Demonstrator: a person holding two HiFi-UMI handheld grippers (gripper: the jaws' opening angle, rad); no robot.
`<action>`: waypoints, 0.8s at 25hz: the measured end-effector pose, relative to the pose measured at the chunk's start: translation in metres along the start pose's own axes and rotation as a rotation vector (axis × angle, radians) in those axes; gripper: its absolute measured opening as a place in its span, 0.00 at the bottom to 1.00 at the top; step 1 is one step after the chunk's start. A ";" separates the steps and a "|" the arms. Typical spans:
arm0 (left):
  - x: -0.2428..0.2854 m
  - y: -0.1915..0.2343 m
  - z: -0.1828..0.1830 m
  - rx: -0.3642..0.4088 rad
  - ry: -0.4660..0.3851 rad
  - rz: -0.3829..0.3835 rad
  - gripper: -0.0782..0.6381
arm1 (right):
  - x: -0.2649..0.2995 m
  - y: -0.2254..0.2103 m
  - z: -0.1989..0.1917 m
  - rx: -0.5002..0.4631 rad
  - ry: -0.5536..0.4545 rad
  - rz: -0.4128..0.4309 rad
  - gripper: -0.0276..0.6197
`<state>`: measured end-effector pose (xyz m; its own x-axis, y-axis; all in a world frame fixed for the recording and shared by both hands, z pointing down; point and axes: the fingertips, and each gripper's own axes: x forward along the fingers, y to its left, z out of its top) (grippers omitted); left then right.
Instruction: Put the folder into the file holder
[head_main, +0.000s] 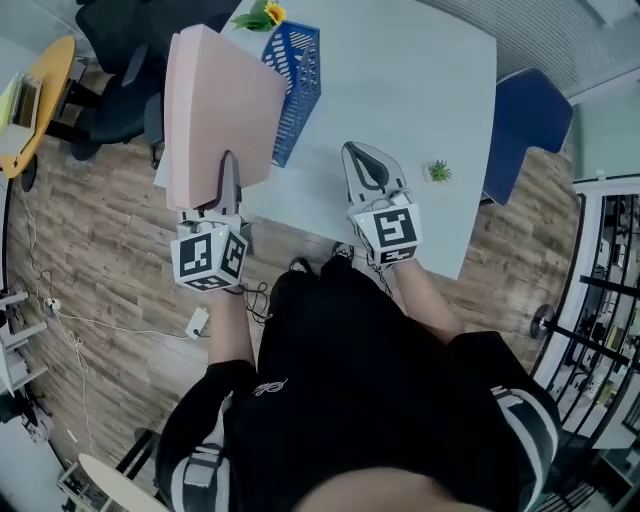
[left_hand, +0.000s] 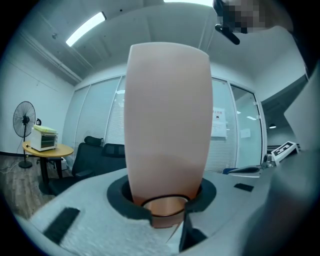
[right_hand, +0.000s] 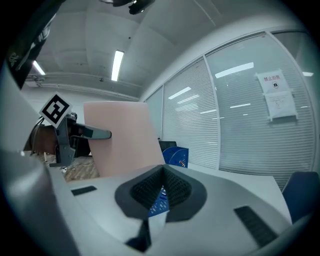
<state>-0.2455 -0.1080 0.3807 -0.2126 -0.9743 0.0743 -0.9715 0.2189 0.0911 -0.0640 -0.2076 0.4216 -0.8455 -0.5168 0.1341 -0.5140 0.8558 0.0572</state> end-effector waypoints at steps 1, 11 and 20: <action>0.004 -0.001 0.001 0.004 -0.009 -0.001 0.29 | 0.002 -0.004 -0.002 0.001 0.000 0.007 0.05; 0.030 -0.008 0.007 0.042 -0.047 -0.016 0.29 | 0.009 -0.019 -0.007 0.009 -0.001 0.037 0.05; 0.050 -0.010 0.010 0.050 -0.063 -0.058 0.29 | 0.022 -0.023 -0.003 0.005 0.006 0.030 0.05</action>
<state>-0.2472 -0.1594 0.3735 -0.1604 -0.9870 0.0078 -0.9860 0.1606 0.0440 -0.0705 -0.2385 0.4261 -0.8597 -0.4909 0.1415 -0.4892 0.8708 0.0485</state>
